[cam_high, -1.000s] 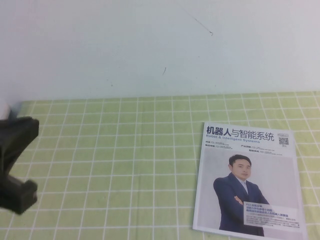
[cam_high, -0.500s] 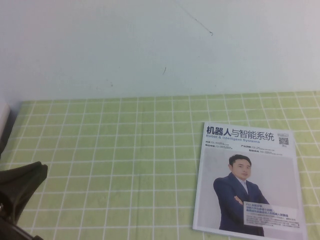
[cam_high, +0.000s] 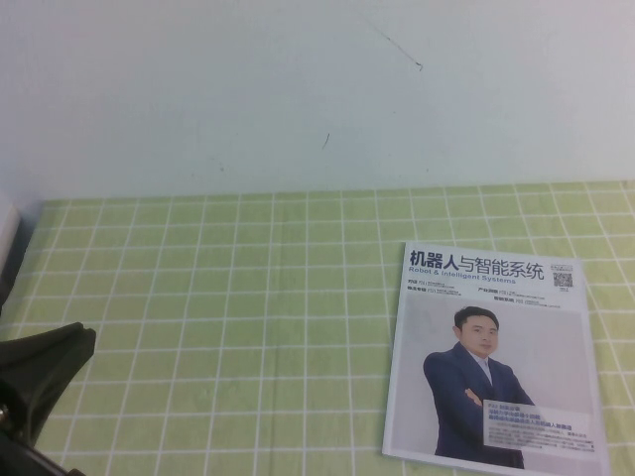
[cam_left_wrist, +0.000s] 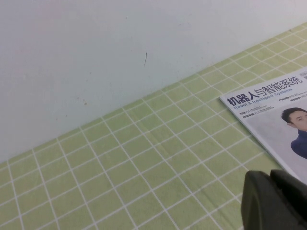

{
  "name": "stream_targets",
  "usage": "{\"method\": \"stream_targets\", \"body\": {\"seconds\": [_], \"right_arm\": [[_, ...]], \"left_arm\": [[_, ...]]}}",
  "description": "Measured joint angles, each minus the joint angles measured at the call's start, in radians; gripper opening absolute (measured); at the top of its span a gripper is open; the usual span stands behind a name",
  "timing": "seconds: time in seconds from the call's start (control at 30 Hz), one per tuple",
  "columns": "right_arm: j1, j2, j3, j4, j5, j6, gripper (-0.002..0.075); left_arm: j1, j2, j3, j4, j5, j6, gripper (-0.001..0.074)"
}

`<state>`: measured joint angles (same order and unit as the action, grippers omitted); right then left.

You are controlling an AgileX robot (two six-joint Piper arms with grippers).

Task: Close book
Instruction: 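Close the open booklet and leave it lying on the table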

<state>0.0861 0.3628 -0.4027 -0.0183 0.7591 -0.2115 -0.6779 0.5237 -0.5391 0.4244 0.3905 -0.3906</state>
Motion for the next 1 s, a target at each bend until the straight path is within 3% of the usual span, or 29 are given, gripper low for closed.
{"method": "stream_targets", "body": {"seconds": [0.4,0.6,0.73,0.9,1.0], "right_arm": [[0.000,0.000,0.000,0.000,0.000,0.000,-0.0002],[0.000,0.000,0.000,0.000,0.000,0.000,-0.0002],[0.000,0.000,0.000,0.000,0.000,0.000,-0.0002],[0.000,0.000,0.000,0.000,0.000,0.000,-0.0002],[0.000,0.000,0.000,0.000,0.000,0.000,-0.0002]], "left_arm": [[0.019,-0.066,0.021,-0.002,-0.008,0.000,-0.0004],[0.173,-0.221,0.131,-0.002,-0.013,0.033,-0.0004],[0.299,-0.341,0.307,-0.050,-0.120,0.042,-0.0004],[0.401,-0.480,0.517,-0.114,-0.274,0.001,-0.0004],[0.437,-0.525,0.559,-0.132,-0.227,-0.046,-0.0004]]}}
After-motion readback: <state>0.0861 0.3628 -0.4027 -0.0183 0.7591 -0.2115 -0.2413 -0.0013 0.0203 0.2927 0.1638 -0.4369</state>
